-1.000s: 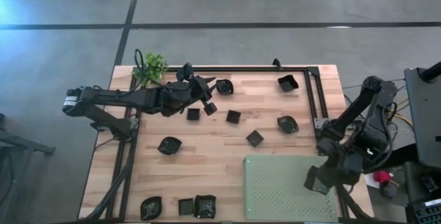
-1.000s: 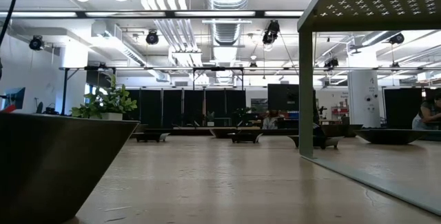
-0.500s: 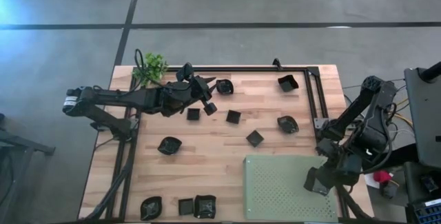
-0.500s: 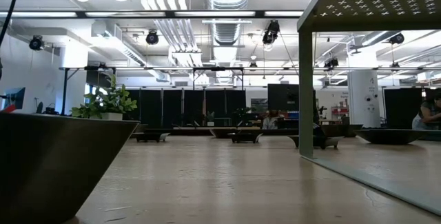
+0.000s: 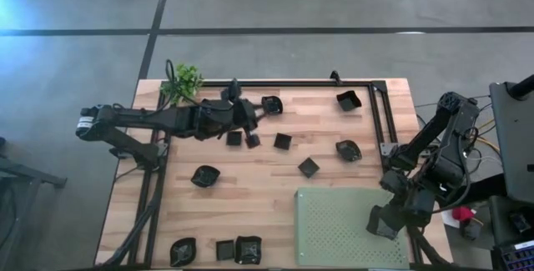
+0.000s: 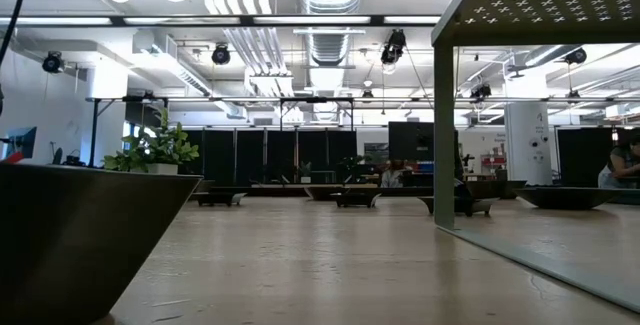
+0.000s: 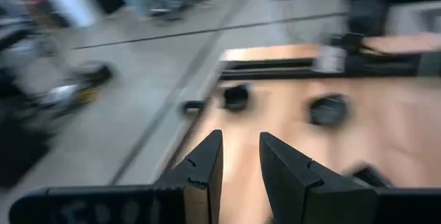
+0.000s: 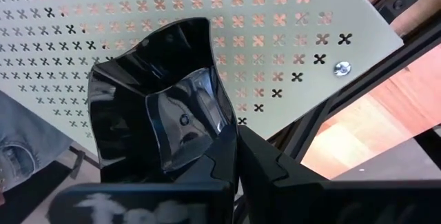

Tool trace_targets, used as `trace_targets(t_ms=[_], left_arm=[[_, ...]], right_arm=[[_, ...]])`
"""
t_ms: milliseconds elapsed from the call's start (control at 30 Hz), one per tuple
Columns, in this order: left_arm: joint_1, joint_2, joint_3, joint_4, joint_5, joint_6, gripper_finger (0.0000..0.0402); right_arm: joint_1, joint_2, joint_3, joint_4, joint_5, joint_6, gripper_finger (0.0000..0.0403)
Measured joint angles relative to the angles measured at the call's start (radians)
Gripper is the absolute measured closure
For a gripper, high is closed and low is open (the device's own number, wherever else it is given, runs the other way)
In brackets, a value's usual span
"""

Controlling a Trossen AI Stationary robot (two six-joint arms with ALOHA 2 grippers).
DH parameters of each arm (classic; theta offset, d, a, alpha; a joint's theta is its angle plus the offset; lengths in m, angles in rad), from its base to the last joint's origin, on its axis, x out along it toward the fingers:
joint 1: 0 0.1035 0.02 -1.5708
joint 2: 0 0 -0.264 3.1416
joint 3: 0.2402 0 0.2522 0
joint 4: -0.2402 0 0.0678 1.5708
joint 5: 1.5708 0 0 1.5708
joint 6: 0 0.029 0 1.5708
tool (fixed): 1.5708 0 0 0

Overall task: Pick & Place Mini shaped plates
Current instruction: Put the distorted square plate on the shelf, then put the leaf-shaped plate on the shelf

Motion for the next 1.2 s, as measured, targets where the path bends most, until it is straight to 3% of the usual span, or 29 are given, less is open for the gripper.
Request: trace_targets(t_ms=[400, 933, 1200], left_arm=[[0.006, 0.001, -0.001, -0.032, 0.033, -0.008, 0.0309], [0.006, 0.002, -0.001, -0.032, 0.033, -0.013, 0.0309], [0.006, 0.002, -0.001, -0.035, 0.033, -0.013, 0.0309]], right_arm=[[0.0, 0.0, 0.0, -0.001, -0.014, -0.003, 0.0392], [-0.002, -0.005, 0.0, 0.018, -0.035, 0.021, 0.0307], [-0.003, -0.037, 0.048, 0.017, 0.061, 0.054, 0.031]])
